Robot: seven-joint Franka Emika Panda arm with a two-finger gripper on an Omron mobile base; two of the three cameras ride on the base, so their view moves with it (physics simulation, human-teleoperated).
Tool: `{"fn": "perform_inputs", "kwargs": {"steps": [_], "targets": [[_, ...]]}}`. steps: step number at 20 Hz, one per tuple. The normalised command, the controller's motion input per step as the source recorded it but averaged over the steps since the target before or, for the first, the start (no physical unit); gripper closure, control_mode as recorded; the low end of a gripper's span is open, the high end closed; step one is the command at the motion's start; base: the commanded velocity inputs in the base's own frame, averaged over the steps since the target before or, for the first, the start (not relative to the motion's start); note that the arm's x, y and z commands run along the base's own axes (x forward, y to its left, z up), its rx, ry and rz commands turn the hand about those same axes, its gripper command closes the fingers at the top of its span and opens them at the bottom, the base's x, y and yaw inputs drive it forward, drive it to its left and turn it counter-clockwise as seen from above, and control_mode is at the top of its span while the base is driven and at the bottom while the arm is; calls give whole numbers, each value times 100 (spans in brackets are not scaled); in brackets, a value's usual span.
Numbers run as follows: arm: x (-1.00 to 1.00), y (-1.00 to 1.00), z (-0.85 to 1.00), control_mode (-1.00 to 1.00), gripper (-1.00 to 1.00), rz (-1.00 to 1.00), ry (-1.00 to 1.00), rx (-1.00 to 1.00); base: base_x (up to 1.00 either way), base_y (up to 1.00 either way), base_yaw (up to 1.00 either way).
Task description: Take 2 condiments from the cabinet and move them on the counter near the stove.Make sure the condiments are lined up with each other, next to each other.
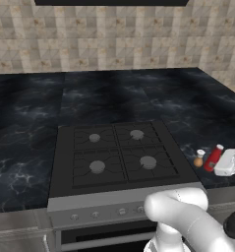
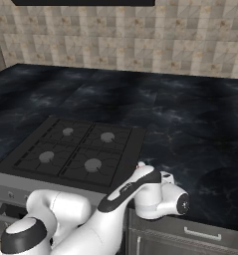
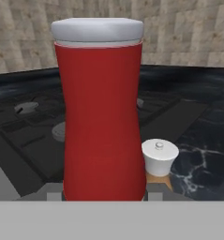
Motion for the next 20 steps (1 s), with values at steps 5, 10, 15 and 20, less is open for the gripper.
{"fn": "perform_inputs", "kwargs": {"steps": [5, 10, 15, 20], "targets": [[12, 0, -11, -100, 100, 0, 0, 0, 0, 0, 0], [9, -2, -9, -100, 100, 0, 0, 0, 0, 0, 0], [9, -2, -8, -100, 100, 0, 0, 0, 0, 0, 0], [7, -1, -5, -100, 100, 0, 0, 0, 0, 0, 0]]}}
